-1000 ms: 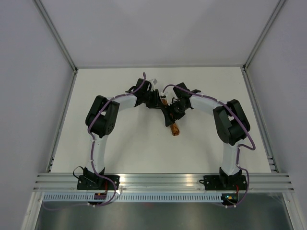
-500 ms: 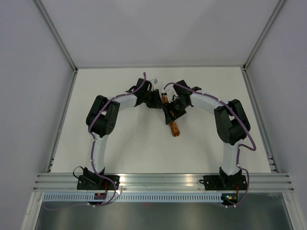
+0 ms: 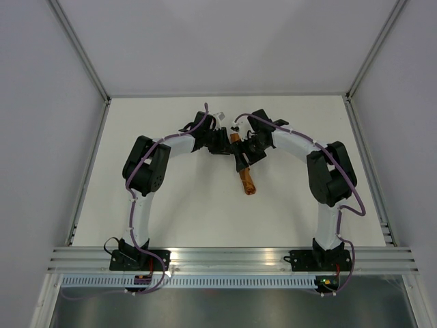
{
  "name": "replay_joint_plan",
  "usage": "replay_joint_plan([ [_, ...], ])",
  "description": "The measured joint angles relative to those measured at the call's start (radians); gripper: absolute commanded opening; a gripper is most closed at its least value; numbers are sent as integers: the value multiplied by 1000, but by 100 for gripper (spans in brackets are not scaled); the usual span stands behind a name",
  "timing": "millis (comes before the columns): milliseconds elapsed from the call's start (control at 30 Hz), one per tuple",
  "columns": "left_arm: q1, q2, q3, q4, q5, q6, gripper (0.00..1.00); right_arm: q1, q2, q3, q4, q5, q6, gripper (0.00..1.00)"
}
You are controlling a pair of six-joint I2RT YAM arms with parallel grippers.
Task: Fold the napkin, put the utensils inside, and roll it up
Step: Roll the napkin at the center of the board.
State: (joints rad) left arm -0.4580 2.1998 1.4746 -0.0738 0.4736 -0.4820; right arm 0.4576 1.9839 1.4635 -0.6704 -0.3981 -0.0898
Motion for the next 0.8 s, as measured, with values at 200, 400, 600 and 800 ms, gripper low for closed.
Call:
replay_joint_plan([
  [200,0,0,3,-1,1,6,37,-25,0,19,0,3,0,73],
  [400,0,0,15,-26,-1,19,38,-55,0,24,0,-5,0,73],
  [600,8,-7,15,-42,-1,30,40,-84,0,24,5,-34,2,73],
  [800,31,-14,35,-77,-1,47,40,-131,-5,18,17,-85,17,73],
])
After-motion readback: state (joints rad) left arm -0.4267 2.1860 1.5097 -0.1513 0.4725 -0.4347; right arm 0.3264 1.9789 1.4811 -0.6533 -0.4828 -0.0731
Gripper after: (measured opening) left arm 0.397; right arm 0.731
